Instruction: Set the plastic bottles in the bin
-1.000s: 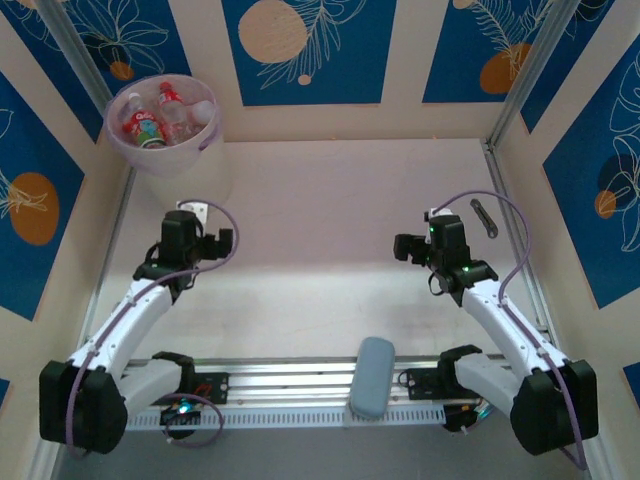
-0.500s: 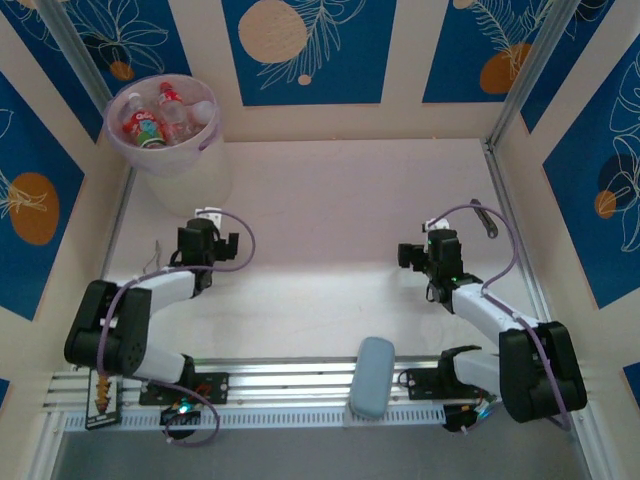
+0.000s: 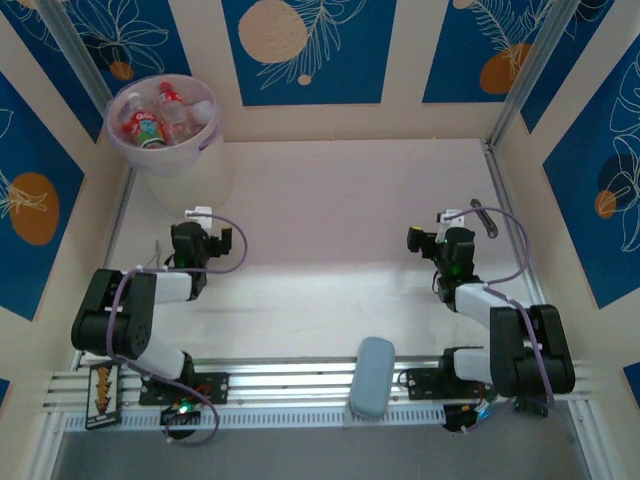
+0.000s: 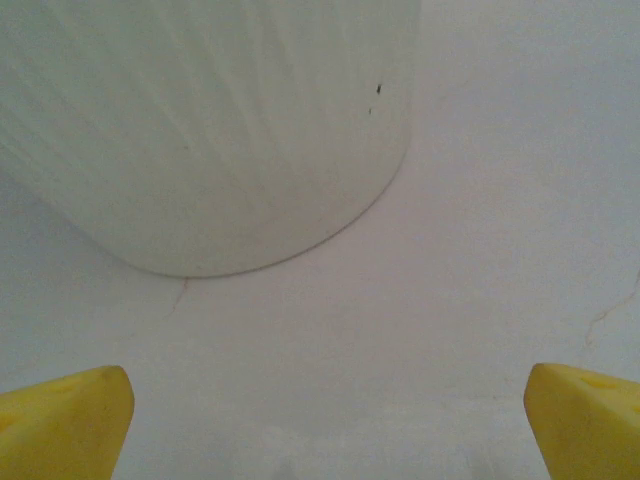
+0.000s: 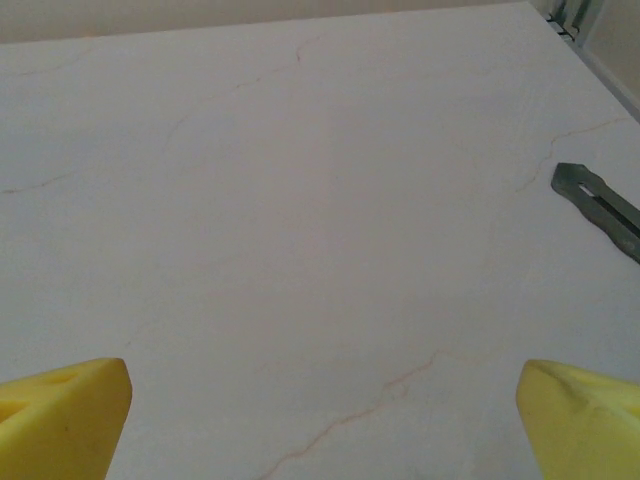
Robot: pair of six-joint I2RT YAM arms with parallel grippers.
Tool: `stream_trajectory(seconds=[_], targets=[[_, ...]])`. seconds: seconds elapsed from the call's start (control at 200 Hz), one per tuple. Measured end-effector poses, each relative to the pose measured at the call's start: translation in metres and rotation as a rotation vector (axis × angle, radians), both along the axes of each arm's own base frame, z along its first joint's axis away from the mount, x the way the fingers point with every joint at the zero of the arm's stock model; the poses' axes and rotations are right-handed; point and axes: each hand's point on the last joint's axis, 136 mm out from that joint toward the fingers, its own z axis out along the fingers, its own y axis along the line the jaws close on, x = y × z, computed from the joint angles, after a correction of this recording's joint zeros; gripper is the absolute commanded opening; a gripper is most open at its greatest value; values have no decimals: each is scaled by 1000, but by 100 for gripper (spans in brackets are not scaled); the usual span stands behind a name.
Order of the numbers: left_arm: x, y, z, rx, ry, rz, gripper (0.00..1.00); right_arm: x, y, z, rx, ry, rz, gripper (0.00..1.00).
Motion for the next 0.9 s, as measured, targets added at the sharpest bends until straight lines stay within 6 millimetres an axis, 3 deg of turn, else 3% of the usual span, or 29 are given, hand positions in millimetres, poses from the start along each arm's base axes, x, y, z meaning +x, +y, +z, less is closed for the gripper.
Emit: stream_trajectory(seconds=[0.24, 0.41, 0.9], targets=[[-1, 1, 3, -53, -53, -25, 100, 16, 2, -5, 62, -37, 24, 99], [-5, -4, -7, -65, -36, -54, 100, 18, 12, -33, 69, 18, 55, 99], [-2, -5, 0, -65, -70, -60, 100, 26, 16, -22, 69, -15, 68, 99]])
